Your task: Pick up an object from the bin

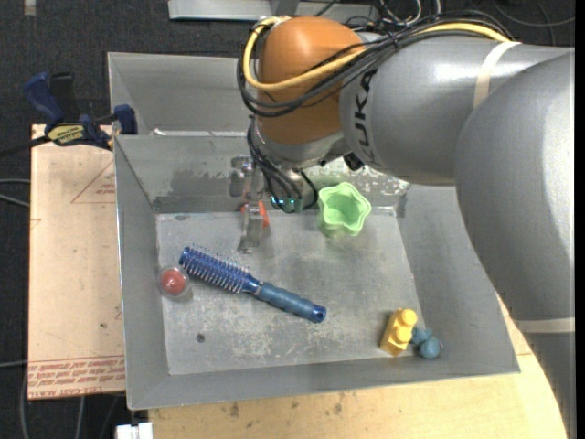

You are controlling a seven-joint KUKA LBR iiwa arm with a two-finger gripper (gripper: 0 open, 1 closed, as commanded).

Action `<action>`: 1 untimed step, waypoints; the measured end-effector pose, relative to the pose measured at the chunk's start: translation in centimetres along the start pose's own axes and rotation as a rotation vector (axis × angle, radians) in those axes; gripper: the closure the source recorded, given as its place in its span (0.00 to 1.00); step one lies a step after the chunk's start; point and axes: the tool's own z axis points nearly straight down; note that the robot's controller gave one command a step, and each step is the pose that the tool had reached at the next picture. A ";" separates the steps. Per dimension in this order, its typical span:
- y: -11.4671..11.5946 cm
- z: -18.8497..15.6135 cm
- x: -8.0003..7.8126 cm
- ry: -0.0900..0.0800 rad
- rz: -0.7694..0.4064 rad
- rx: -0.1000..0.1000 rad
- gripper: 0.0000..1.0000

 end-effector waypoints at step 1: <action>1.3 11.4 6.7 0.003 0.040 0.001 0.00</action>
Offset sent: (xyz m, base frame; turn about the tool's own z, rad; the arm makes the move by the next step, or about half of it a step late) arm -0.0644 0.0120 -0.1088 0.0438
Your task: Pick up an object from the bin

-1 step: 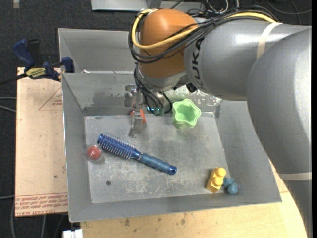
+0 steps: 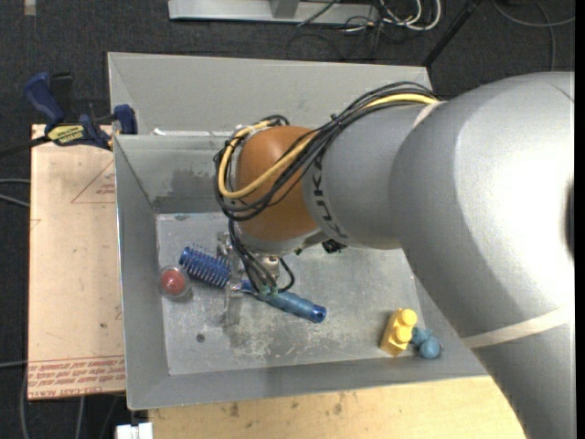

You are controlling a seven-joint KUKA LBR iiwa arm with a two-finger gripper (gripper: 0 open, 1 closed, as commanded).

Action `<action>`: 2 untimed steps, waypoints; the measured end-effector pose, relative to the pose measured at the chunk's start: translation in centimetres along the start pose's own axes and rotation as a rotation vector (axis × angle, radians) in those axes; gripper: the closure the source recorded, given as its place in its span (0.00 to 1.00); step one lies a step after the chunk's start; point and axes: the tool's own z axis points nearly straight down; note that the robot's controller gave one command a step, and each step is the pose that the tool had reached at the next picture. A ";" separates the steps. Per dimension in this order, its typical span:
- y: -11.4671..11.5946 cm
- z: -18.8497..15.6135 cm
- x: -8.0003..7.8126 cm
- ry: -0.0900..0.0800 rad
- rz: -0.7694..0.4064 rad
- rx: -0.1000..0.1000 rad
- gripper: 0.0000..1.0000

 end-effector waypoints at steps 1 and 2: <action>-0.6 -3.5 1.6 -0.009 0.133 -0.002 0.00; -1.5 -3.5 1.2 -0.010 0.340 -0.003 0.00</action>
Offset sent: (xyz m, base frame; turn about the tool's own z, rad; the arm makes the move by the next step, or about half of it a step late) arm -0.0161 -0.0061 0.0351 0.1351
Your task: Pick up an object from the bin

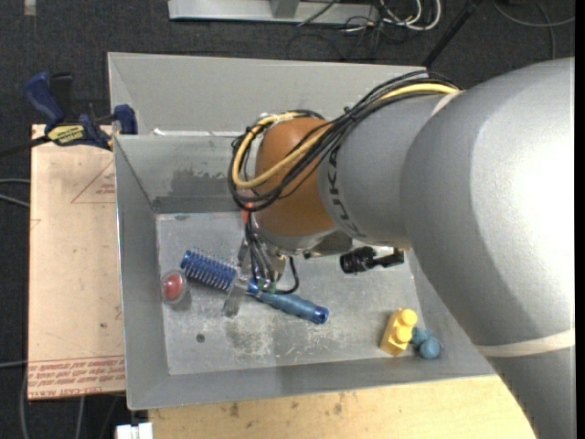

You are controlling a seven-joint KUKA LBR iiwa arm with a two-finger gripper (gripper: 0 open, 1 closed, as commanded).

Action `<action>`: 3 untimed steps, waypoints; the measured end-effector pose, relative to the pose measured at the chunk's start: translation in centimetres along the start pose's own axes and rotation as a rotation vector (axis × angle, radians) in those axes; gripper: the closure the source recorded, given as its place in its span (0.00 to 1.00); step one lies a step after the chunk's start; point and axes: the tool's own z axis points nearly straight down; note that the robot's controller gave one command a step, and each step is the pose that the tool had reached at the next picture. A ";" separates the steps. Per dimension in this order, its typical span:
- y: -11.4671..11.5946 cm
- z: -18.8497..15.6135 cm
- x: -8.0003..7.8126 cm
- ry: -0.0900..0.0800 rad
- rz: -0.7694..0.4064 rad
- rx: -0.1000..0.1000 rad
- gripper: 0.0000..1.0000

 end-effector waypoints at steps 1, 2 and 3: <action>0.8 3.1 1.2 0.003 0.183 0.002 0.00; 0.8 3.1 1.1 0.003 0.183 0.002 0.00; 0.8 3.1 1.2 0.004 0.183 0.002 1.00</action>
Offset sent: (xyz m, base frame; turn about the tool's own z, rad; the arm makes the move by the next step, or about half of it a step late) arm -0.0073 0.0108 -0.0296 0.1869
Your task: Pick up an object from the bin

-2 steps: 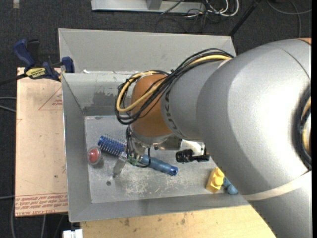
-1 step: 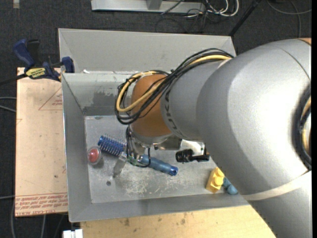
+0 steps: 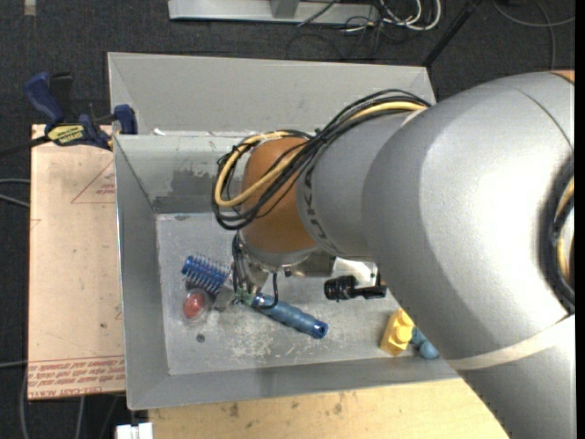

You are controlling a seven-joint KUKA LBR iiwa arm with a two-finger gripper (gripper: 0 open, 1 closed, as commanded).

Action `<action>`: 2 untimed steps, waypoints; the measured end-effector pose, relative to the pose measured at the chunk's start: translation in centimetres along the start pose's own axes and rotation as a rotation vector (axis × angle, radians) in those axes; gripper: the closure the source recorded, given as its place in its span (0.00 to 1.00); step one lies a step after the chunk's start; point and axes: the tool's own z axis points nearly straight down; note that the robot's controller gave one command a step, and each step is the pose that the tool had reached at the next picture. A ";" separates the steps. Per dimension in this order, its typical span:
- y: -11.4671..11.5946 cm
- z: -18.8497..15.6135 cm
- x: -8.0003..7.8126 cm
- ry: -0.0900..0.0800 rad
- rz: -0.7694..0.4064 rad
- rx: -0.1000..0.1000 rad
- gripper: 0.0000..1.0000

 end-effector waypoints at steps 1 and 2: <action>0.0 -1.5 0.0 -0.003 -0.001 -0.002 1.00; 0.0 -4.7 0.1 -0.004 -0.003 -0.003 1.00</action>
Offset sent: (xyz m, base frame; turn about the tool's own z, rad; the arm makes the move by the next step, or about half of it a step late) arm 0.0000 -0.0001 0.0152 0.0000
